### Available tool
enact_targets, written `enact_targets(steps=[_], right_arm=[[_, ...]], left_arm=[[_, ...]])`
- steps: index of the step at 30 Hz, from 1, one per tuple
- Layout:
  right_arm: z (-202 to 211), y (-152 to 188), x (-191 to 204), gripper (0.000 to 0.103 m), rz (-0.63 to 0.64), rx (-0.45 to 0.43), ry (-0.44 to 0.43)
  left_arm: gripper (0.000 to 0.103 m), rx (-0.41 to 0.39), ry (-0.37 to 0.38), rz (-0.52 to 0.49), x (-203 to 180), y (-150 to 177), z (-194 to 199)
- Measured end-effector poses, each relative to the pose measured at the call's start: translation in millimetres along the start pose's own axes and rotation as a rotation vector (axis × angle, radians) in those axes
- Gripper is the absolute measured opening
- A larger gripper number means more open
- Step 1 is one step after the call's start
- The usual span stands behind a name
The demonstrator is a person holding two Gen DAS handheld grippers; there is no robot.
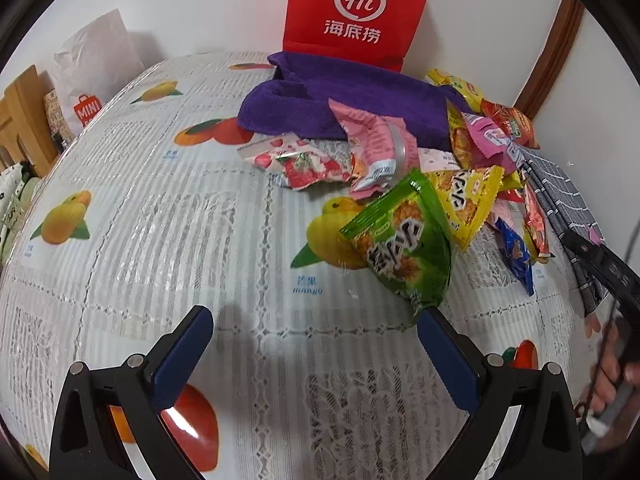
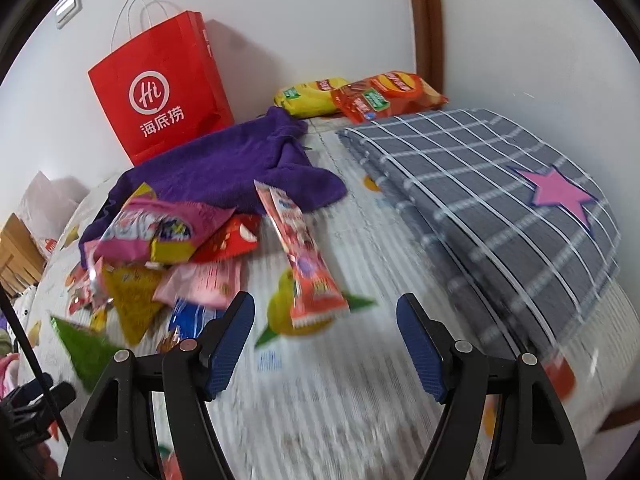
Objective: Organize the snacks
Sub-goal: 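Grasp the green chip bag with the left tool while the right tool grasps the pink candy stick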
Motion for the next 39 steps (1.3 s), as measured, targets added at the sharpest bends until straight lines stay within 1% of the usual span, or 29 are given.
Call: enact_targets(steps=[3, 4, 5, 9, 11, 13, 14, 15, 16, 18, 20, 21, 23, 24, 25, 26, 28, 30, 32, 35, 39], right_arm=[[-18, -9, 4, 0.074, 0.028, -0.001, 0.001], [-23, -10, 3, 0.072, 0.029, 0.003, 0.003], [-30, -11, 3, 0.068, 0.027, 0.012, 0.004], [-52, -11, 4, 0.063, 0.018, 0.057, -0.021], [-58, -11, 5, 0.062, 0.021, 0.073, -0.016], [-59, -14, 4, 0.061, 0.017, 0.063, -0.010], [-60, -15, 4, 0.058, 0.012, 0.059, -0.008], [-62, -15, 3, 0.057, 0.005, 0.064, -0.009], [-63, -15, 2, 0.055, 0.003, 0.068, -0.005], [-63, -16, 1, 0.055, 0.000, 0.063, -0.008], [-63, -15, 0, 0.054, -0.010, 0.064, -0.014], [-63, -15, -1, 0.053, -0.012, 0.065, -0.014], [-63, -15, -3, 0.046, -0.023, 0.063, -0.009], [-62, -15, -6, 0.044, -0.035, 0.061, -0.007], [-62, -15, -8, 0.040, -0.047, 0.059, -0.012], [-61, -15, -10, 0.038, -0.061, 0.055, -0.020], [-60, -15, -11, 0.035, -0.075, 0.053, -0.031], [-60, -14, -7, 0.031, -0.071, 0.055, -0.063], [-59, -14, -4, 0.025, -0.060, 0.057, -0.073], [-59, -12, 0, 0.025, -0.040, 0.060, -0.067], [-58, -11, -1, 0.024, -0.050, 0.058, -0.090]], left_arm=[[0.102, -0.005, 0.011, -0.009, -6, -5, -3], [0.102, -0.008, 0.018, -0.011, -8, -7, -4], [0.102, -0.009, 0.027, -0.017, -11, -9, -6], [0.101, -0.010, 0.055, -0.036, -23, -15, -8], [0.102, -0.010, 0.063, -0.039, -29, -18, -10], [0.101, -0.005, 0.068, -0.042, -33, -20, -15], [0.100, 0.000, 0.069, -0.044, -36, -20, -18], [0.095, 0.003, 0.067, -0.047, -38, -20, -21], [0.093, 0.006, 0.063, -0.048, -40, -20, -24], [0.092, 0.018, 0.059, -0.045, -43, -20, -30], [0.090, 0.002, 0.044, -0.059, -46, -21, -32], [0.086, 0.000, 0.038, -0.065, -47, -22, -33], [0.082, -0.003, 0.022, -0.072, -49, -22, -35], [0.075, -0.007, 0.020, -0.075, -50, -23, -35], [0.070, -0.009, 0.024, -0.079, -51, -23, -34], [0.062, -0.009, 0.032, -0.085, -54, -23, -34], [0.060, -0.010, 0.029, -0.090, -55, -23, -32], [0.057, -0.013, 0.022, -0.097, -55, -23, -30], [0.056, -0.010, 0.018, -0.100, -53, -22, -28], [0.054, 0.006, 0.011, -0.087, -47, -22, -22], [0.053, 0.016, 0.008, -0.069, -37, -21, -15]])
Point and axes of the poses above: each gripper's, at about its wrist camera, not at the fingertips, and z roughly against the way its jaws point, x to its left, y to its underside, the point moved 9 cm from there along -z, roughly the way its jaws point, and after that the axes turned 1 degree about z, right-handed, at the moved point
